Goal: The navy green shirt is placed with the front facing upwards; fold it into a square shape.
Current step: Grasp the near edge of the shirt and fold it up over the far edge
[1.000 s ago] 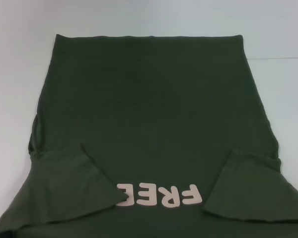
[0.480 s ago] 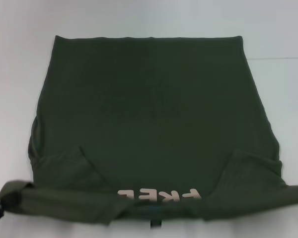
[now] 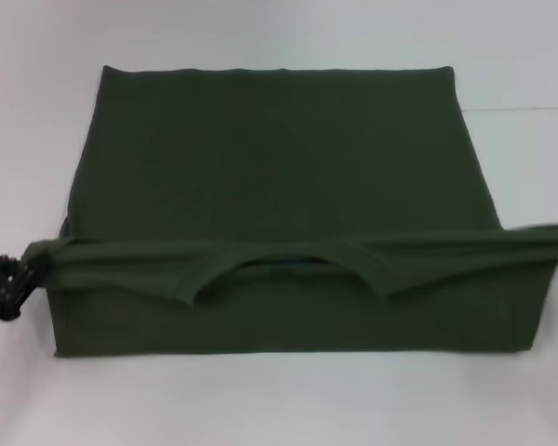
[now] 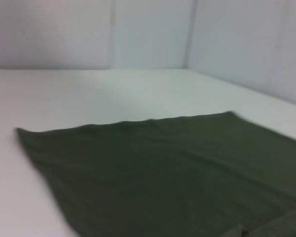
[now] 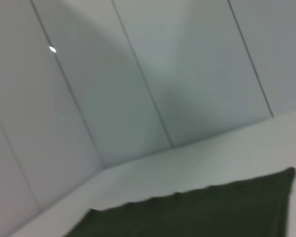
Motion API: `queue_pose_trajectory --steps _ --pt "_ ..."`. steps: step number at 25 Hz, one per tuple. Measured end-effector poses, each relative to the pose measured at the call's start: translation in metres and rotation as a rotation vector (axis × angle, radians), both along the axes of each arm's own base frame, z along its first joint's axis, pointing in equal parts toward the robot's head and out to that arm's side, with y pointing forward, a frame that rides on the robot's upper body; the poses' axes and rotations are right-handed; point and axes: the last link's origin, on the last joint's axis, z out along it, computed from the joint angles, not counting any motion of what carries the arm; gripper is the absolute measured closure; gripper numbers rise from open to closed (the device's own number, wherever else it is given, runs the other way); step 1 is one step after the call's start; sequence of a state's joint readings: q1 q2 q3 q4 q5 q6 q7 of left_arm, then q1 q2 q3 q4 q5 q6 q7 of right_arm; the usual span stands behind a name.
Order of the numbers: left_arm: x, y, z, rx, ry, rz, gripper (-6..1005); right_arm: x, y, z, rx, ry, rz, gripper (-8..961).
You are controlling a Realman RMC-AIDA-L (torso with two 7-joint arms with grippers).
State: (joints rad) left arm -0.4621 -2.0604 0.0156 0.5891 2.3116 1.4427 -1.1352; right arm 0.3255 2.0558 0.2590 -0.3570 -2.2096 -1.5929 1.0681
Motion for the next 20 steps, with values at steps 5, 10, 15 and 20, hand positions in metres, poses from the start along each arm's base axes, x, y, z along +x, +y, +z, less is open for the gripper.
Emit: queue_pose_trajectory --steps 5,10,15,20 --pt "0.005 0.031 -0.005 0.081 0.039 0.036 956 -0.006 0.045 -0.005 -0.018 -0.028 -0.061 916" --pt "0.022 0.062 -0.008 0.132 0.045 0.037 956 -0.022 0.084 -0.007 -0.018 -0.053 -0.070 916" --pt "0.039 0.088 -0.008 0.178 0.064 0.033 957 -0.033 0.113 -0.007 -0.008 -0.075 -0.101 915" --pt "0.051 0.112 -0.010 0.217 0.100 0.070 956 -0.043 0.135 -0.005 0.005 -0.077 -0.128 914"
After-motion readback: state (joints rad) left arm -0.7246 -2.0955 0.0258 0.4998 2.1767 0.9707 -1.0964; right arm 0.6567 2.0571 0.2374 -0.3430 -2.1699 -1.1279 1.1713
